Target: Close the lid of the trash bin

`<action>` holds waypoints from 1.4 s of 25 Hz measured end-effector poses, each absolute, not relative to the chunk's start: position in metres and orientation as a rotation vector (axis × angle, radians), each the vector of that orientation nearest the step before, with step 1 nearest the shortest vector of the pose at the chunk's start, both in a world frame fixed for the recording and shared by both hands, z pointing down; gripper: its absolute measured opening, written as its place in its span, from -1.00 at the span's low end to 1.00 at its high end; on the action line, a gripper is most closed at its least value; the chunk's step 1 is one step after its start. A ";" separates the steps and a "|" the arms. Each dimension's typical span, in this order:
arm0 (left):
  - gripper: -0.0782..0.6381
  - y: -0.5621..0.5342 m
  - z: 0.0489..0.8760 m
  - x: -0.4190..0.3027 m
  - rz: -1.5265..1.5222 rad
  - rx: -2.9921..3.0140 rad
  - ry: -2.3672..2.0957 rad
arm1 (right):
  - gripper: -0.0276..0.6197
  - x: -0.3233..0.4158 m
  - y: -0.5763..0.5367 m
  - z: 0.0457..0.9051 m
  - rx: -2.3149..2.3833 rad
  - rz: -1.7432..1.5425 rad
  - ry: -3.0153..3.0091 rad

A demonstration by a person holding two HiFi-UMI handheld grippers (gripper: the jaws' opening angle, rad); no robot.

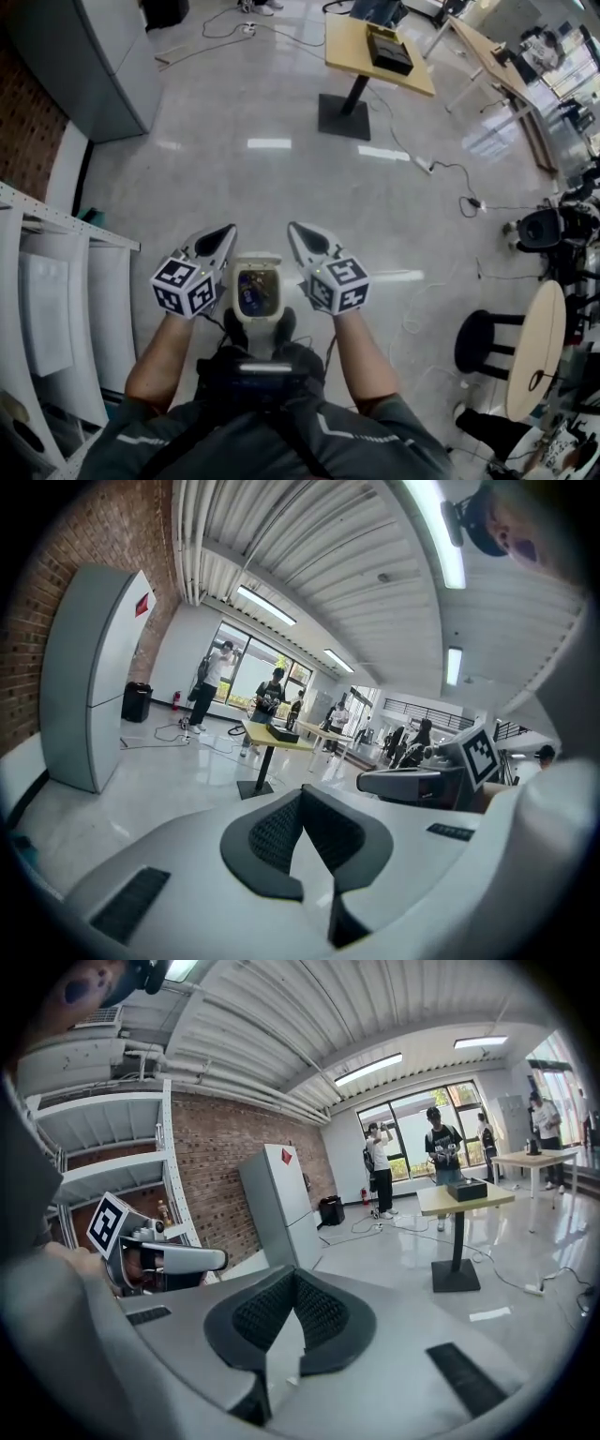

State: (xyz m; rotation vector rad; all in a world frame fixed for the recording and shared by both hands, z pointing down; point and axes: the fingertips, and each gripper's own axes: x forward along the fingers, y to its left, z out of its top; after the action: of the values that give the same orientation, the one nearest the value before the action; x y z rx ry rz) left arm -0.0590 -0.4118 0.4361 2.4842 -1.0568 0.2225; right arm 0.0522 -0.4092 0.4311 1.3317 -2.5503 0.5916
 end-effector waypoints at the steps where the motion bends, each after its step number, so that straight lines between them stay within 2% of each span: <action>1: -0.80 -0.415 0.444 -0.057 0.237 2.475 -1.059 | -0.88 0.054 -0.413 0.439 1.328 0.608 -2.544; 23: -0.80 -0.436 0.684 -0.052 0.626 2.161 -0.980 | -0.88 0.039 -0.440 0.674 1.173 0.935 -2.277; 35: -0.80 -0.424 0.758 -0.050 0.700 2.043 -0.926 | -0.88 0.032 -0.425 0.761 1.150 1.075 -2.134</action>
State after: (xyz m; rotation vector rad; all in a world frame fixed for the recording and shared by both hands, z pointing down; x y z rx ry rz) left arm -0.0502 -0.4243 0.7582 2.0433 -0.9258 0.7003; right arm 0.0325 -0.4255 0.7606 1.1497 -2.1342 1.0754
